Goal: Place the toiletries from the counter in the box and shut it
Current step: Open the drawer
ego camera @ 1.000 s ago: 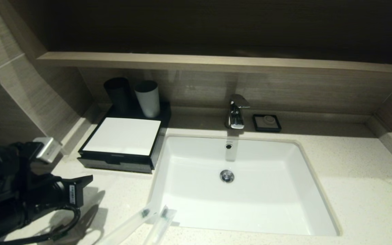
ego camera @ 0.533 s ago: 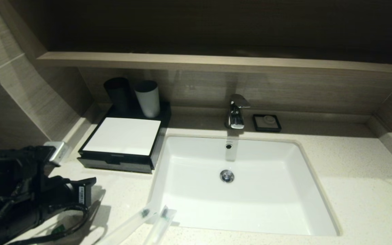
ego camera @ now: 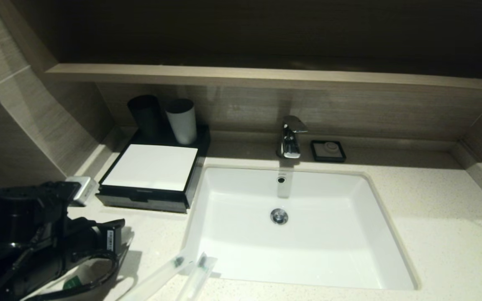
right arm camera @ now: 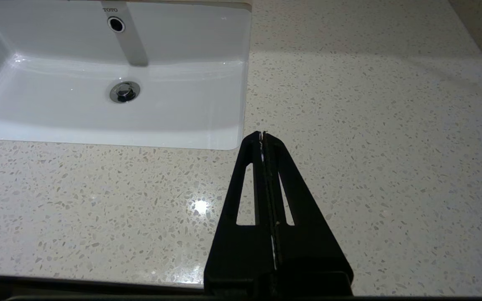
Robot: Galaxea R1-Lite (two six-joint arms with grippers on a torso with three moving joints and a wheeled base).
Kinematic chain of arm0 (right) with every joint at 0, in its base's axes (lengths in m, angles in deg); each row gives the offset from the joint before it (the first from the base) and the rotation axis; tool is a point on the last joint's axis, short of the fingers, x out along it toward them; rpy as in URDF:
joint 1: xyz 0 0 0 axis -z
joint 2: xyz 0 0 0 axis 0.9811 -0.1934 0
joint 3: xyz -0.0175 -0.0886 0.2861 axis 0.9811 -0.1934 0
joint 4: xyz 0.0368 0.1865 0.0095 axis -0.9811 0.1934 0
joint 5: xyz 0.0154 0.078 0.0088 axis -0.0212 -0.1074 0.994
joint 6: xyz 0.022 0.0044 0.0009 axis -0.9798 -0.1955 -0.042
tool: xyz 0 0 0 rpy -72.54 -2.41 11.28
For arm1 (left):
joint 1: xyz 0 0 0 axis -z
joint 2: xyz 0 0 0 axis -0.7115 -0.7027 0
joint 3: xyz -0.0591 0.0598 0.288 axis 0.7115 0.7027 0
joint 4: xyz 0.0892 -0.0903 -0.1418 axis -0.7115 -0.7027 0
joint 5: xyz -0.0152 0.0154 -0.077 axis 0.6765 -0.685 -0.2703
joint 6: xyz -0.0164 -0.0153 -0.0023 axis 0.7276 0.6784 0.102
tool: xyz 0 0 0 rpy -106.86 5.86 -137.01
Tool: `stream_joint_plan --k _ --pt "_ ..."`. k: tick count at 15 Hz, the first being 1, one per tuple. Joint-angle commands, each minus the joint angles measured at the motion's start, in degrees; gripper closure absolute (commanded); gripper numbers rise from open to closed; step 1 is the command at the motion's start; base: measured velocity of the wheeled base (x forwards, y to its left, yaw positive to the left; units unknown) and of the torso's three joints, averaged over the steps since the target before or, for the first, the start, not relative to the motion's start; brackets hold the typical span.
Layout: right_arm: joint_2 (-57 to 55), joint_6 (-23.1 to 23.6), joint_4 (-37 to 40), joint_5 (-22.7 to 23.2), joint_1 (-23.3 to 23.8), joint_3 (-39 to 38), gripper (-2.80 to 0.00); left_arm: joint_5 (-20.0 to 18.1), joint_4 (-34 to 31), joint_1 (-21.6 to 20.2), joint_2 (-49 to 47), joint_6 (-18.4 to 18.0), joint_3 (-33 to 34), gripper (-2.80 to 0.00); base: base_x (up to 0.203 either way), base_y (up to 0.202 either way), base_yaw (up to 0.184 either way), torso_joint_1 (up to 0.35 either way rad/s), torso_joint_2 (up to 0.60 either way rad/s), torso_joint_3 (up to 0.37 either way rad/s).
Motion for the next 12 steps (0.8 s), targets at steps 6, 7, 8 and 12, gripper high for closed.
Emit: stream_joint_plan --k 6,7,8,12 --pt "-0.02 -0.01 0.02 0.02 -0.01 -0.01 0.00 4.64 6.69 3.98 -5.71 2.38 0.27 0.00 0.000 0.000 0.000 0.000 0.00 0.000" --pt "-0.02 -0.01 0.02 0.02 -0.01 -0.01 0.00 5.28 7.23 3.99 -6.17 2.47 0.30 0.00 0.000 0.000 0.000 0.000 0.00 0.000" --pt "-0.02 -0.01 0.02 0.02 -0.01 -0.01 0.00 5.78 7.61 3.99 -6.28 2.56 0.30 0.00 0.000 0.000 0.000 0.000 0.00 0.000" --pt "-0.02 -0.01 0.02 0.02 -0.01 -0.01 0.00 5.95 7.70 3.90 -6.37 2.52 0.04 0.00 0.000 0.000 0.000 0.000 0.00 0.000"
